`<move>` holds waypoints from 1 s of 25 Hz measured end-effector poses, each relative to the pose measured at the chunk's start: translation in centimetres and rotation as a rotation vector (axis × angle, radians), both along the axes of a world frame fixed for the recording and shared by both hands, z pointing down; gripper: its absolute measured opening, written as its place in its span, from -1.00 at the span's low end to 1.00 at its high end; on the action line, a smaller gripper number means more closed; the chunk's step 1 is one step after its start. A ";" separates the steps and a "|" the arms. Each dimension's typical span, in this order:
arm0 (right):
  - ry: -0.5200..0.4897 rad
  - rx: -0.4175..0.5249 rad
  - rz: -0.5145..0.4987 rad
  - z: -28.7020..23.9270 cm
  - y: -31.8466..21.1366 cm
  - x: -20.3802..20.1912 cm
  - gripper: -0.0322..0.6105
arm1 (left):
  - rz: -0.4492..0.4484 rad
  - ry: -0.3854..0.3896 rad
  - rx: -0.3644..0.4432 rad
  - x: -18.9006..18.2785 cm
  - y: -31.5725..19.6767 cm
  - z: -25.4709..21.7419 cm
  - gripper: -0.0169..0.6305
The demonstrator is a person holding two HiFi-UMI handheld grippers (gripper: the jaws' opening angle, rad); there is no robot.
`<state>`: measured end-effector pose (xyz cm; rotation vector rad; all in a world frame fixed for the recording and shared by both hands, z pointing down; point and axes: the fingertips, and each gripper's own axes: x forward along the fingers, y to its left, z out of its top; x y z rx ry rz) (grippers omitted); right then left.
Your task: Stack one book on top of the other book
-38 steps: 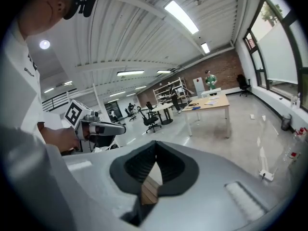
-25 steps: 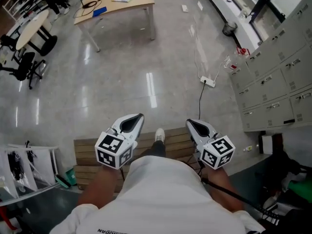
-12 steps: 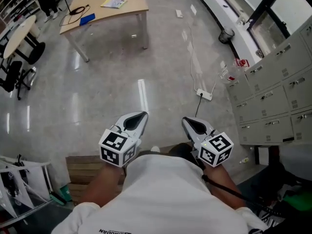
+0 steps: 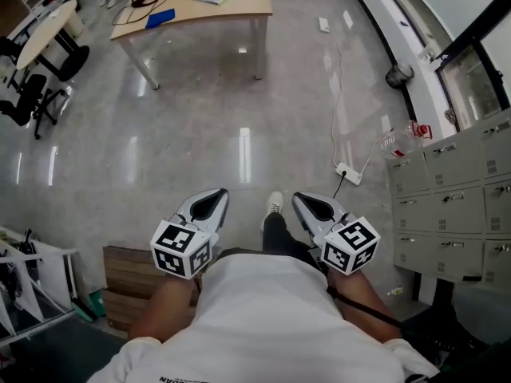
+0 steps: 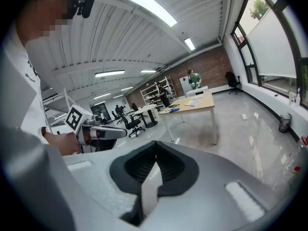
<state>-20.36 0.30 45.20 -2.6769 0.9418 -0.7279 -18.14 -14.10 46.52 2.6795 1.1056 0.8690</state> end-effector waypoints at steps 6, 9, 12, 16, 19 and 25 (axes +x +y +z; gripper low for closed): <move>0.099 -0.026 -0.071 4.0 2.7 10.3 -0.89 | -0.058 0.070 0.042 10.0 2.9 4.0 -0.93; 0.136 -0.039 -0.087 4.2 5.0 15.7 -0.89 | -0.063 0.079 0.017 15.3 6.5 3.9 -0.93; 0.130 -0.024 -0.085 3.4 7.3 19.1 -0.89 | -0.024 0.143 0.009 18.7 9.9 1.1 -0.93; 0.131 -0.009 -0.045 3.1 10.2 22.3 -0.89 | 0.008 0.144 0.065 21.8 11.6 1.3 -0.93; 0.100 0.001 -0.002 4.9 11.9 24.5 -0.89 | -0.011 0.071 0.062 24.7 12.2 3.9 -0.93; 0.014 -0.021 0.044 7.9 15.1 30.9 -0.89 | 0.049 0.018 0.053 32.5 15.9 6.8 -0.93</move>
